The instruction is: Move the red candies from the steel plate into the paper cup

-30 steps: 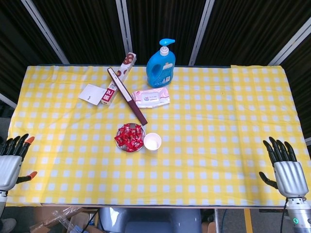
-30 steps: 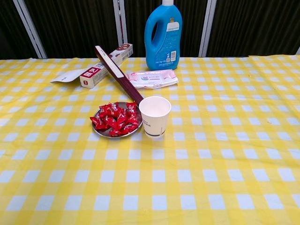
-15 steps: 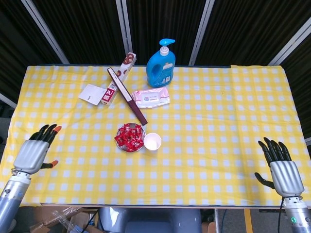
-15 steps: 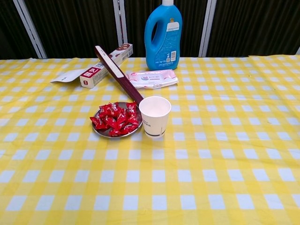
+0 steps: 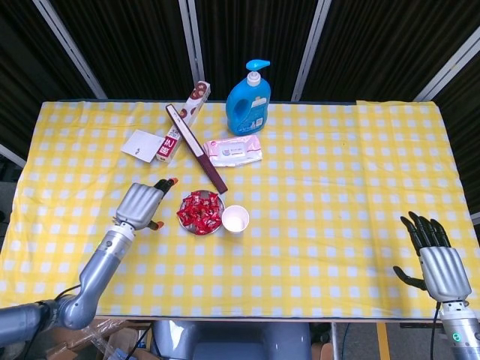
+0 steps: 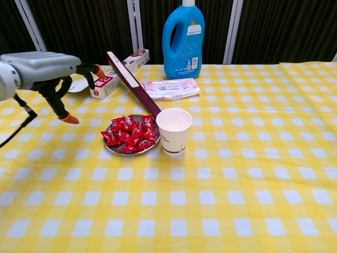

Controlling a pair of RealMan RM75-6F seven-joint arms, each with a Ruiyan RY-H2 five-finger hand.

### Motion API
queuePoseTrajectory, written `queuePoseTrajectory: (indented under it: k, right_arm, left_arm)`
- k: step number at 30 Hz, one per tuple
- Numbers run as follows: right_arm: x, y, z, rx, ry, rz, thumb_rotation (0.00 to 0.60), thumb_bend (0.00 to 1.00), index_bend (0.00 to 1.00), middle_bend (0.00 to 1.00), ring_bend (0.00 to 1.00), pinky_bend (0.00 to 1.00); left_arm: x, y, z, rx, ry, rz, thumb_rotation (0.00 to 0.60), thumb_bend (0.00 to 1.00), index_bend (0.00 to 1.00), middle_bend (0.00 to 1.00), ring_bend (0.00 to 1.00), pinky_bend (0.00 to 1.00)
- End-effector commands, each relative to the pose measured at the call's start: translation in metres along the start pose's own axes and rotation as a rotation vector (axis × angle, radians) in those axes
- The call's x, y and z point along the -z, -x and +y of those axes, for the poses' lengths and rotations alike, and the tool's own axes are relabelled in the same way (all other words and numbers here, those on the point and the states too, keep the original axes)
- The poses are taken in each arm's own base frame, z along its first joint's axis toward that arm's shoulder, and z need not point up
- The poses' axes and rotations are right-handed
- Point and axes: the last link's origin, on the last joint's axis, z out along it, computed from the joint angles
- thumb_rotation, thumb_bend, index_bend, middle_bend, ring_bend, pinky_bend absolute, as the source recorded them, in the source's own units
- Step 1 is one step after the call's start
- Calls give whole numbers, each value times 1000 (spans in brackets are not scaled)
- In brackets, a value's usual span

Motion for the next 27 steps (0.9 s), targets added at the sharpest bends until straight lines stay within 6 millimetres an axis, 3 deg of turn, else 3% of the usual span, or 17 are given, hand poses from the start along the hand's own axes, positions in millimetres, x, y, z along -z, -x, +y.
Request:
queuePoseTrajectory:
  k: [1,10,21,27]
  right_arm:
    - [0,0,0,-8,-1,-3,600,278,0,0,0,0]
    - [-3,-1,0,-42,0,-10,600,277,0,0,0,0]
    - [-4,-2,-1,-59,-4,-12,600,277,0,0,0,0]
    - [-4,-1,-2,-66,-6,-18,600,277,0,0,0,0]
  left_arm:
    - [-25,3,22,-30,19,-31,600,117,174,254,730,830]
    - [-49,17,48,-58,13,-105,600,163,211,255,733,833]
    - [-62,34,67,-82,16,-165,600,165,221,254,736,833]
    - [-67,42,74,-93,14,-182,600,223,307,286,744,837]
